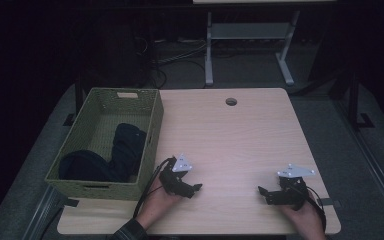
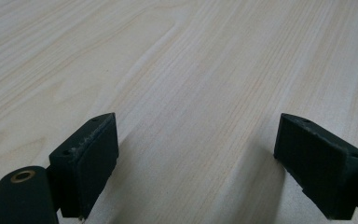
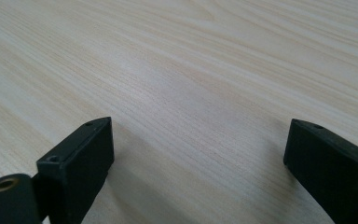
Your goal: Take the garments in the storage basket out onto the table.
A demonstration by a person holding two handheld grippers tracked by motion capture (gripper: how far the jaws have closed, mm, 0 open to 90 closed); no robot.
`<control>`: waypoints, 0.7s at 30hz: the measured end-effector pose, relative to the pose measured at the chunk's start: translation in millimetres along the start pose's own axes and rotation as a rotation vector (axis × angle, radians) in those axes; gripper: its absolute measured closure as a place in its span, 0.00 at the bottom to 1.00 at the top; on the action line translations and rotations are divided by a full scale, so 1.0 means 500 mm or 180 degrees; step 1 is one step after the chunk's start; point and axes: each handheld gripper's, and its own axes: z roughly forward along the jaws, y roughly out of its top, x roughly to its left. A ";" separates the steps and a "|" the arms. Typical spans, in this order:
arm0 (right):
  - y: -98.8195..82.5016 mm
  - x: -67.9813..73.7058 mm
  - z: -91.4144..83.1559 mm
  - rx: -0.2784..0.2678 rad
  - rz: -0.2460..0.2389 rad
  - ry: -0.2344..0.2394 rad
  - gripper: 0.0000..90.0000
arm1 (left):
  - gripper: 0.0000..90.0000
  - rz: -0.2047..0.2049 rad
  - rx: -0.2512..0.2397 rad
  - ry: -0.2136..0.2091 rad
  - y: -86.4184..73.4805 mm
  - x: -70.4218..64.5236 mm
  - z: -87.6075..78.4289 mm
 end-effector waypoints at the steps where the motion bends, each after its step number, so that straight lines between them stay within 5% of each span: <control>1: 0.000 0.000 0.000 0.0000 0.0000 0.0000 0.09 | 0.15 -0.0001 0.0002 0.0004 0.000 0.000 0.000; 21: -0.001 0.001 -0.001 0.0006 -0.0023 0.0035 0.09 | 0.15 -0.0010 0.0032 0.0031 0.003 -0.003 0.000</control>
